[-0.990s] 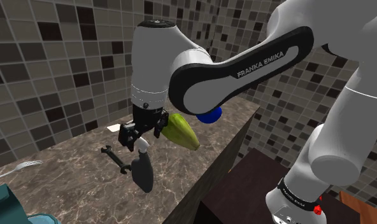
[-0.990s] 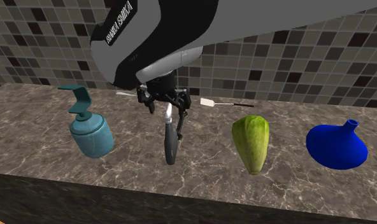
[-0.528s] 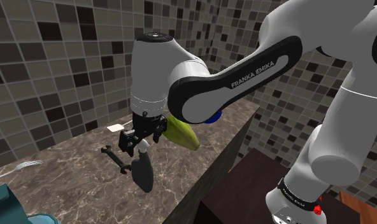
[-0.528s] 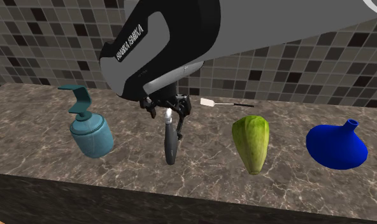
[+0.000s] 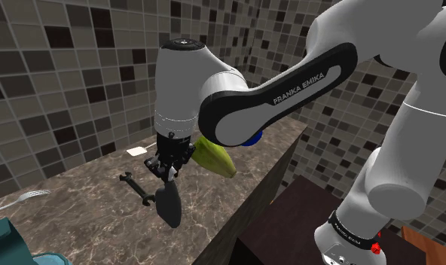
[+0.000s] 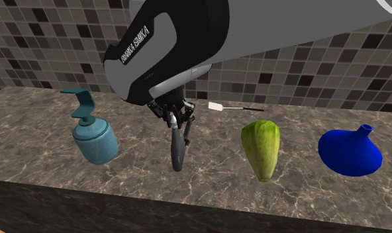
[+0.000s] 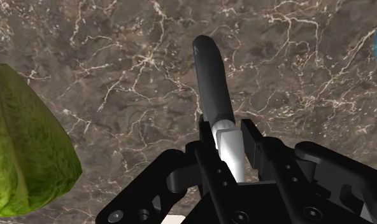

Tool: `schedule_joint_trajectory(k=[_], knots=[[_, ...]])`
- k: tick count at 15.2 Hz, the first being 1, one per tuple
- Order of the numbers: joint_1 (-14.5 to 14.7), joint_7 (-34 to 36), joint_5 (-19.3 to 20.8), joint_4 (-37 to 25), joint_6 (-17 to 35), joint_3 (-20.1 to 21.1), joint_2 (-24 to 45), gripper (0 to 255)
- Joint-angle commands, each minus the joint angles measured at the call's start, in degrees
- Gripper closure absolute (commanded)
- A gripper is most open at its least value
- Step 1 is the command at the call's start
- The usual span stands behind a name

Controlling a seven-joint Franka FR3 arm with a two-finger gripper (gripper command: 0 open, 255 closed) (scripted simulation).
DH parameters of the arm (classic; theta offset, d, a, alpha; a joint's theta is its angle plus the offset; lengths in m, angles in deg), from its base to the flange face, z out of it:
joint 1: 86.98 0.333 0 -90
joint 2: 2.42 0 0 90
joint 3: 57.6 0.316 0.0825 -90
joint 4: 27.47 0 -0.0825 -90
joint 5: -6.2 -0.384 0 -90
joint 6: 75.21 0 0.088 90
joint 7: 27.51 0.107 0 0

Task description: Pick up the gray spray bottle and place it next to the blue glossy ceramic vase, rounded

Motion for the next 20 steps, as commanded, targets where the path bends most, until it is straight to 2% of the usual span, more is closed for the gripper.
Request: schedule_joint_trajectory(k=[1,6,20], knots=[[0.0,0.0,0.0,0.01,0.0,0.0,0.01,255],[0.0,0.0,0.01,0.02,0.01,0.0,0.01,255],[-0.55,-3.94,-4.65,-6.48,-9.76,0.2,-4.67,255]])
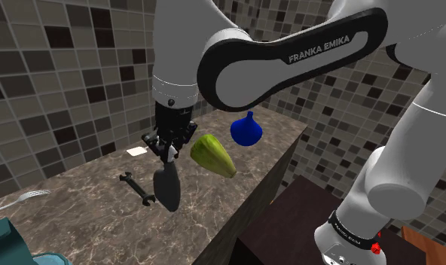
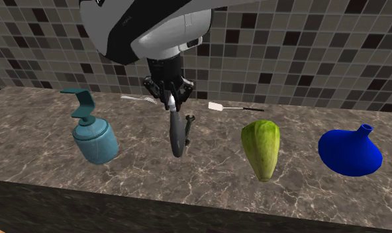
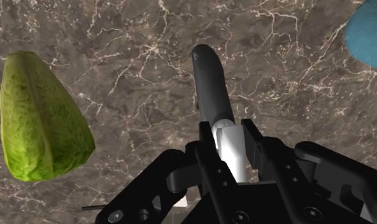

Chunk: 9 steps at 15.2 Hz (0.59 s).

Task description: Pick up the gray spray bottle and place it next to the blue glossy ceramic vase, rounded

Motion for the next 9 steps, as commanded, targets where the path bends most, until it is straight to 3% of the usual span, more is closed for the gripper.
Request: schedule_joint_trajectory(k=[1,9], knots=[[-0.05,-0.43,-0.46,-1.01,-1.37,-0.03,-0.49,255],[-0.15,-1.7,-1.67,-6.01,-7.26,-0.14,-1.74,255]])
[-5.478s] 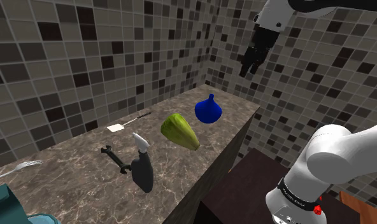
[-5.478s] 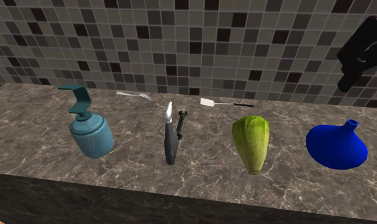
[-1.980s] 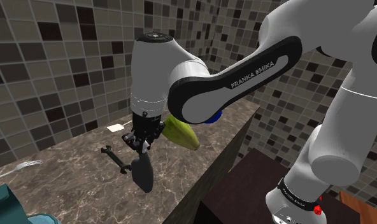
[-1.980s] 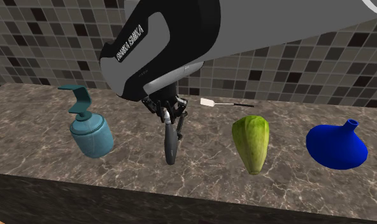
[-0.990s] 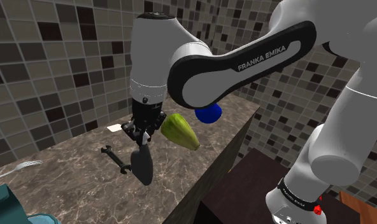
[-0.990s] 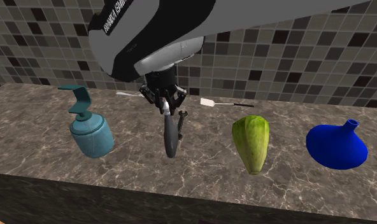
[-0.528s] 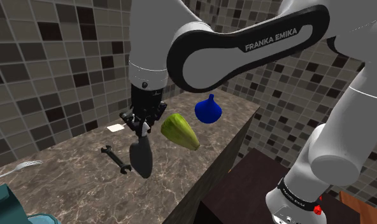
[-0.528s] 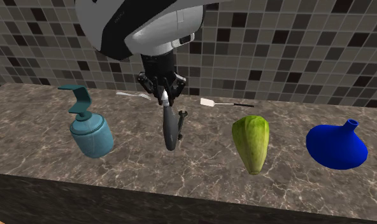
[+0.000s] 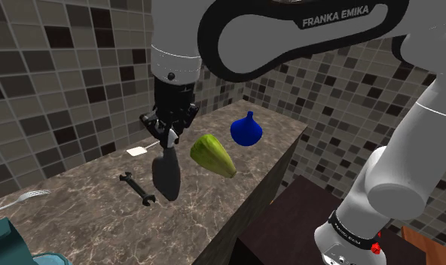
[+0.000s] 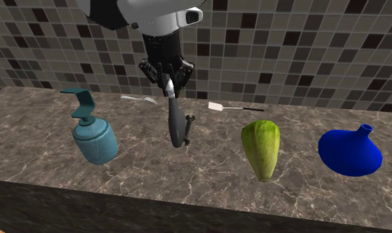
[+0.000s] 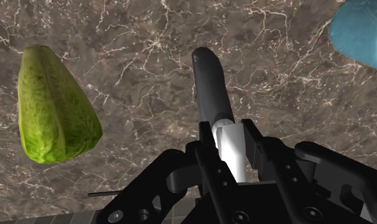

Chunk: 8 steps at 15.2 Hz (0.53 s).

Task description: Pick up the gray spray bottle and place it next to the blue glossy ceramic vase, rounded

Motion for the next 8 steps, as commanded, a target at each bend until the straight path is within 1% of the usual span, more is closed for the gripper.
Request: schedule_joint_trajectory(k=[1,8], knots=[[-0.02,-0.28,-0.19,-1.42,-1.56,-0.03,-0.19,255],[-0.03,-0.87,-0.48,-6.65,-6.89,-0.03,-0.35,255]])
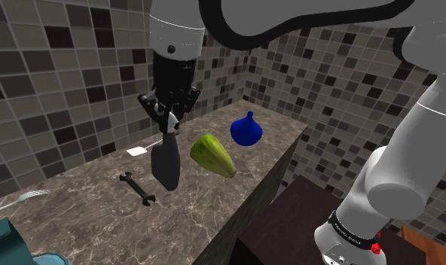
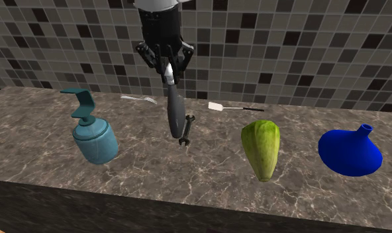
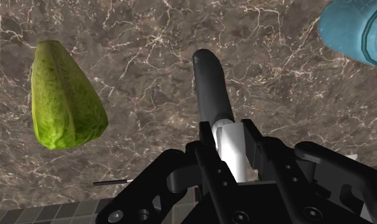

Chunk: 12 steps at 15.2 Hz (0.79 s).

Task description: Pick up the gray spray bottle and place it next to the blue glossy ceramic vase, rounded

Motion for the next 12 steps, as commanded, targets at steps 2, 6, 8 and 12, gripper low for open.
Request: schedule_joint_trajectory(k=[2,6,8,12], knots=[[0.08,-0.06,0.02,-2.63,-2.55,0.09,0.12,255],[0.17,-0.16,0.23,-6.11,-5.71,0.19,0.54,255],[0.24,-0.17,0.41,-7.96,-7.32,0.27,0.85,255],[0.45,-0.08,0.95,-11.9,-10.62,0.48,1.72,255]])
